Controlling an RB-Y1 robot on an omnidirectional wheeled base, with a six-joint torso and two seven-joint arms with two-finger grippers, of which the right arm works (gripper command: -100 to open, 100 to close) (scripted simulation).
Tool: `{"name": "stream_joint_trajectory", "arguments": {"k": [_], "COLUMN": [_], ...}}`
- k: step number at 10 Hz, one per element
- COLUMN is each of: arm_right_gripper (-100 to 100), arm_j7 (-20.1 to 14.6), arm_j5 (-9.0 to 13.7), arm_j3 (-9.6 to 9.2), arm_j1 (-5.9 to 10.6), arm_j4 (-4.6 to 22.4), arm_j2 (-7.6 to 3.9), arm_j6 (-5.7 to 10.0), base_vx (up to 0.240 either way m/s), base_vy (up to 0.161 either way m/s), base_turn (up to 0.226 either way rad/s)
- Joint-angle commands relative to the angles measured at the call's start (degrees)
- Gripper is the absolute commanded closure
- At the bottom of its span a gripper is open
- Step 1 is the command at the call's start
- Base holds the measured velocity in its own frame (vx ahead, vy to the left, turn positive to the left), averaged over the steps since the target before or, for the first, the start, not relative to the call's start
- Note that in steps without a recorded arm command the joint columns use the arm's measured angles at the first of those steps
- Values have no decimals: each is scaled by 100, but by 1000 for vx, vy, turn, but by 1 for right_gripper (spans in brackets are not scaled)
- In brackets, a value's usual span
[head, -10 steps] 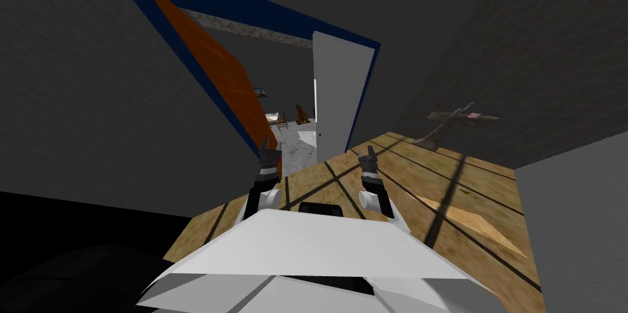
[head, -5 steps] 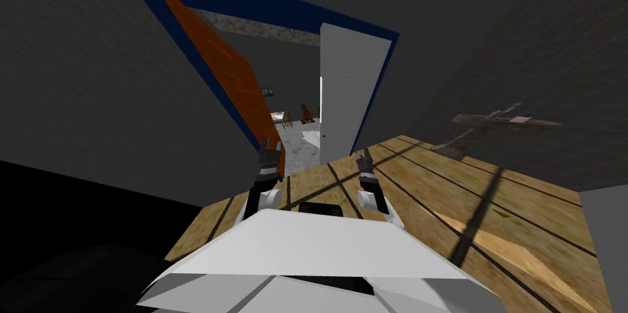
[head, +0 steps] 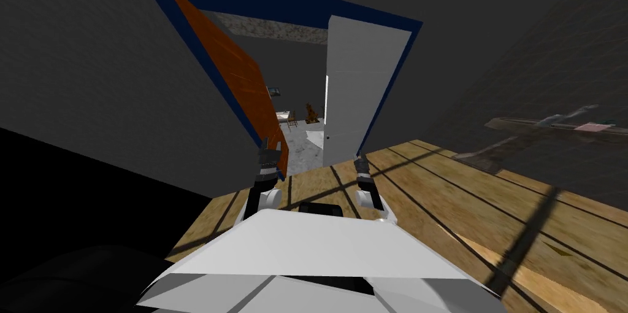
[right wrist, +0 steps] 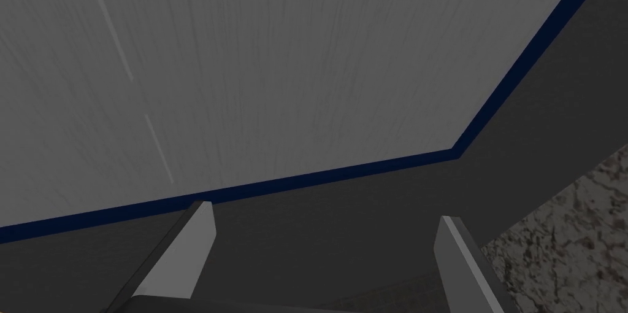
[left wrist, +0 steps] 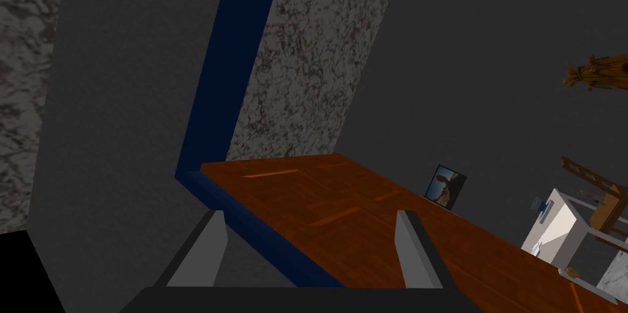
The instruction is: Push the door open
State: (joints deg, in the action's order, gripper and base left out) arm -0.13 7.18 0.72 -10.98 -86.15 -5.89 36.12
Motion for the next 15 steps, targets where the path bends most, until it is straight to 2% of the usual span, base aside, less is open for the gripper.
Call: {"name": "stream_joint_trajectory", "arguments": {"k": [1, 2, 3, 7, 8, 14, 15], "arm_right_gripper": [-100, -100, -100, -100, -100, -100, -100], "arm_j7": [-11, -18, -18, -46, -46, -85, -85], "arm_j5": [7, 13, 13, 38, 38, 73, 73], "arm_j3": [-10, -12, -12, -20, -20, -32, -32], "arm_j1": [94, 162, 162, 433, 433, 821, 821], "arm_j4": [286, 455, 507, 1188, 1233, 2272, 2272], "arm_j2": [-16, -27, -27, -72, -72, -125, -125], "arm_j6": [66, 101, 101, 239, 239, 437, 437], "base_vx": [84, 94, 68, 69, 64, 77, 65], "base_vy": [-39, -39, -28, -36, -33, -41, -37], "base_turn": [161, 159, 52, 145, 65, 148, 42]}}
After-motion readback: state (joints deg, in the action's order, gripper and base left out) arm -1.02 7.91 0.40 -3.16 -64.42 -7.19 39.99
